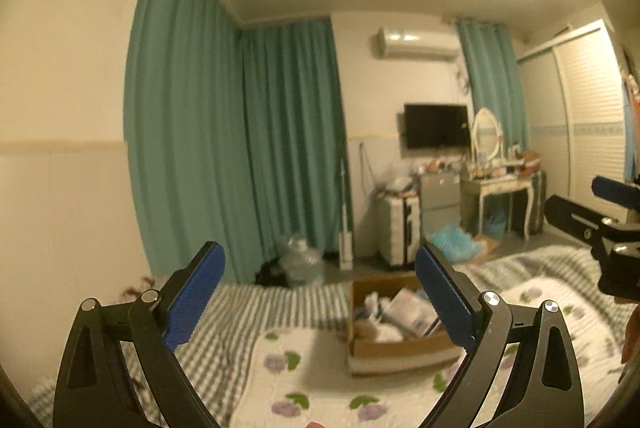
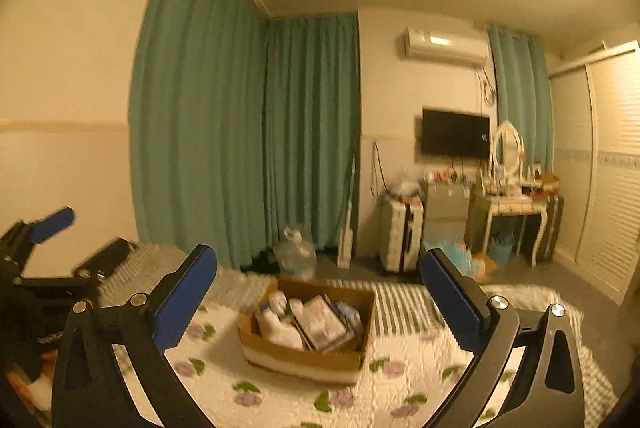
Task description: Organize soft objects
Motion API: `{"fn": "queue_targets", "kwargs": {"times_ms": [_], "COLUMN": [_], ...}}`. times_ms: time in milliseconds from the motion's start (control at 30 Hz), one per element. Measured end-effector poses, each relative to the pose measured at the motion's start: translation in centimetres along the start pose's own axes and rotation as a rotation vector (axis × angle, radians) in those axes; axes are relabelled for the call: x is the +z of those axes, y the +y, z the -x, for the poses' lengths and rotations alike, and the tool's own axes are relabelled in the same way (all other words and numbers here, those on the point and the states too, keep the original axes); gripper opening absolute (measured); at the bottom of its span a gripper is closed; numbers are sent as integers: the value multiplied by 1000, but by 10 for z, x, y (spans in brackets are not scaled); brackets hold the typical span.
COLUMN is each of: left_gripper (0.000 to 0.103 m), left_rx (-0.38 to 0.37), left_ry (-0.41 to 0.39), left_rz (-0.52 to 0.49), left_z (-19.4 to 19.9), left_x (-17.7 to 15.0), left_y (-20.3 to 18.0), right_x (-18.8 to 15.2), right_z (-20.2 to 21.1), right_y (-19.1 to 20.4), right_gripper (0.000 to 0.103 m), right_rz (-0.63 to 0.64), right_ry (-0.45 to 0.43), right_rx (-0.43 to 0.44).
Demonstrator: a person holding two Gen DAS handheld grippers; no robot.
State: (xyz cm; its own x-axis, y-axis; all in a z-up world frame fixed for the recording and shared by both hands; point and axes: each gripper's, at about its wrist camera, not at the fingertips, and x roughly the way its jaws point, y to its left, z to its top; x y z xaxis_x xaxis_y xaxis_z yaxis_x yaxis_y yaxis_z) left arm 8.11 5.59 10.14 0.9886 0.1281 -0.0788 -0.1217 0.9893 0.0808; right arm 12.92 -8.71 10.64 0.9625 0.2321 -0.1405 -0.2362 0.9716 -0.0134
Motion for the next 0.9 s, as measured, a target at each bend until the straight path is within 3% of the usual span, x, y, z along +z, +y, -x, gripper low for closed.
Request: {"fn": "queue_targets", "kwargs": {"times_ms": [167,300,733,900], "left_gripper": [97,98,97,98], "left_rx": [-4,-41,-75,-72], "left_ry": [110,195,251,238], "left_rz": [9,52,36,30], "left_z": [-39,-62,-63,-61], "left_x": [-50,-73,-89,-89], "left_y": [6,7,-3,-5], "right_x": [-54,-77,-83,-84], "right_z": [-53,-74,-75,-74], "right_y": [-11,-17,-13,-12], "right_gripper": [103,103,103,103], "right_rz": [-71,-79,-75,-87], "right_ry": [144,212,232,244], "right_rx": [16,-3,-11,1]}}
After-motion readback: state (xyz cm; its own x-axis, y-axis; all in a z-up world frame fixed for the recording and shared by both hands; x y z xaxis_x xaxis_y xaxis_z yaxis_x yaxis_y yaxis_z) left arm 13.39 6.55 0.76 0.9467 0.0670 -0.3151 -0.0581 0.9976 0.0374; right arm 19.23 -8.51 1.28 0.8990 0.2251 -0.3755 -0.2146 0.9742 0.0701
